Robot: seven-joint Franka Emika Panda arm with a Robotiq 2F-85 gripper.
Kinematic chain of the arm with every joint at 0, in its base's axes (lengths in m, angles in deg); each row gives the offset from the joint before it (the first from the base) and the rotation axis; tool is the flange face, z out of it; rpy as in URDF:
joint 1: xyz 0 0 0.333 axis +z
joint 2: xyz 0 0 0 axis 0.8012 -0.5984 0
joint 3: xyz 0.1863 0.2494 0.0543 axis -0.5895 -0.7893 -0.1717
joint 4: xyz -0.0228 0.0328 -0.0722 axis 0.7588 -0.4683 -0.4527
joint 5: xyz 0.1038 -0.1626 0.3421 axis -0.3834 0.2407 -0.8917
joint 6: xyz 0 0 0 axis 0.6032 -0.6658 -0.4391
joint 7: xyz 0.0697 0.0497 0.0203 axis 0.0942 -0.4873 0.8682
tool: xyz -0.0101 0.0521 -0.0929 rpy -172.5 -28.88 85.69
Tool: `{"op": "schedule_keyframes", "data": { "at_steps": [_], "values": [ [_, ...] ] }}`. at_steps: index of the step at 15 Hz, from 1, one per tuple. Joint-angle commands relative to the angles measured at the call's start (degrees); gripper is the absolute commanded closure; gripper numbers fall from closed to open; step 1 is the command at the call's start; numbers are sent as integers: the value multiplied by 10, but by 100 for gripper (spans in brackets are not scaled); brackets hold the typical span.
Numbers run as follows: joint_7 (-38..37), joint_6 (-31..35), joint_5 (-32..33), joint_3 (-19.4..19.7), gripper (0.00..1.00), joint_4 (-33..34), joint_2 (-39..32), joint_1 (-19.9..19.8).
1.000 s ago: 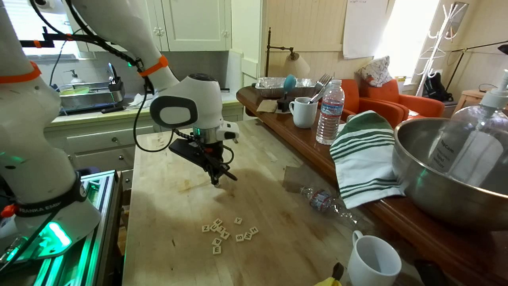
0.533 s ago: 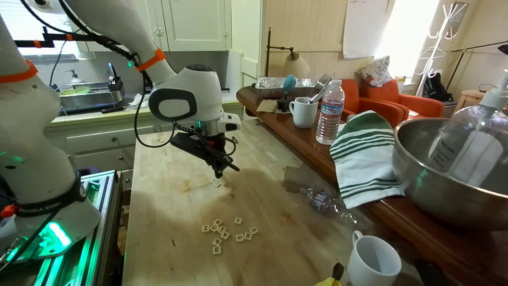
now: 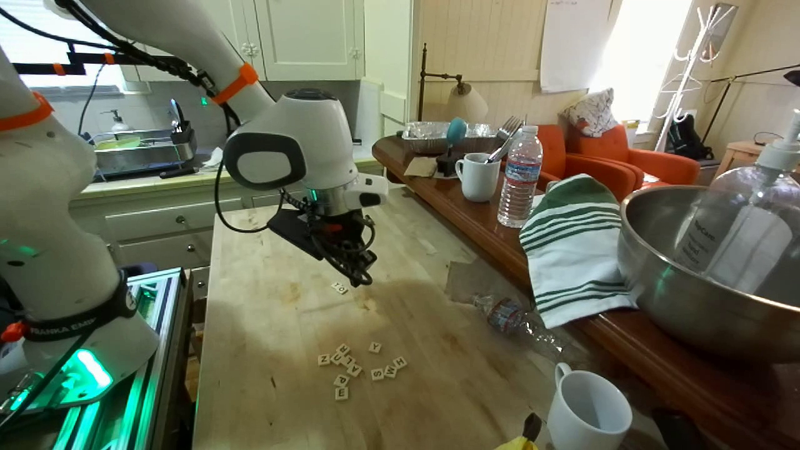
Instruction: Move the letter tiles to the left
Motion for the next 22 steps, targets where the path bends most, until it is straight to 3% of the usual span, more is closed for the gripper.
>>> {"op": "schedule_keyframes", "data": {
  "at_steps": [1,9,14,16,17,22],
  "values": [
    [47,-9,21,37,100,-4,2,-13],
    [146,8,30,76,100,15,-32,-34],
    [177,25,-13,85,100,33,-69,-33],
    [181,24,-18,87,100,46,-87,-37],
    [156,8,1,71,99,28,-53,-47],
    [163,10,-7,85,99,42,-75,-36]
  ]
}}
